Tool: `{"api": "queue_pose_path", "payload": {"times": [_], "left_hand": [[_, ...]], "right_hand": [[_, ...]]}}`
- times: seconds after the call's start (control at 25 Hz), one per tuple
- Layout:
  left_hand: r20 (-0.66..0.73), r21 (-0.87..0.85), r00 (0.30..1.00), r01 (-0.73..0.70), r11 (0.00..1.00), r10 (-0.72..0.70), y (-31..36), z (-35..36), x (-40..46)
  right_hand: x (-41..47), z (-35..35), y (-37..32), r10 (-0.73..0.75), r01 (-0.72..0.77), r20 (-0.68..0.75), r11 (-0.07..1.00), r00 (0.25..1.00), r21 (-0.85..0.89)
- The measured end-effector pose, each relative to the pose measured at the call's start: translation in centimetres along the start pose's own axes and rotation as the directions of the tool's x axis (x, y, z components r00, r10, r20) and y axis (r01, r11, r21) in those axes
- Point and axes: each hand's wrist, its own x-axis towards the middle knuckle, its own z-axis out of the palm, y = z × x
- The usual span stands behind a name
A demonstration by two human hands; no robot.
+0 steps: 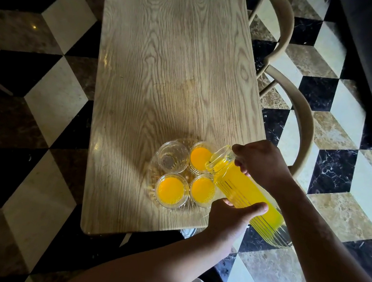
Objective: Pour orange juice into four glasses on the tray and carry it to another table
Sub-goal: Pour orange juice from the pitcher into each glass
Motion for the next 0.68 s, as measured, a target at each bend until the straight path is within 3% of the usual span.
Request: {"api": "queue_pose_path", "payload": {"times": [0.12,0.28,0.68], "left_hand": [[-0.019,0.041,1.0,-0.011,0.999,0.012,0.1,0.0,-0.1],[-0.083,0.115,0.995,-0.054,0.992,0.063,0.2,-0.1,-0.4],[-0.13,0.155,0.99,-0.04,0.987,0.06,0.7,-1.4,-0.9]], "right_hand": [[-0.6,-0.3,0.1,-0.135,0.133,-0.015,0.987,0.991,-0.096],[-0.8,-0.6,0.8,-0.13,0.132,-0.052,0.99,0.99,0.043],[-1.6,0.1,0.0,-0.215,0.215,-0.02,0.969,0.976,0.125]]}}
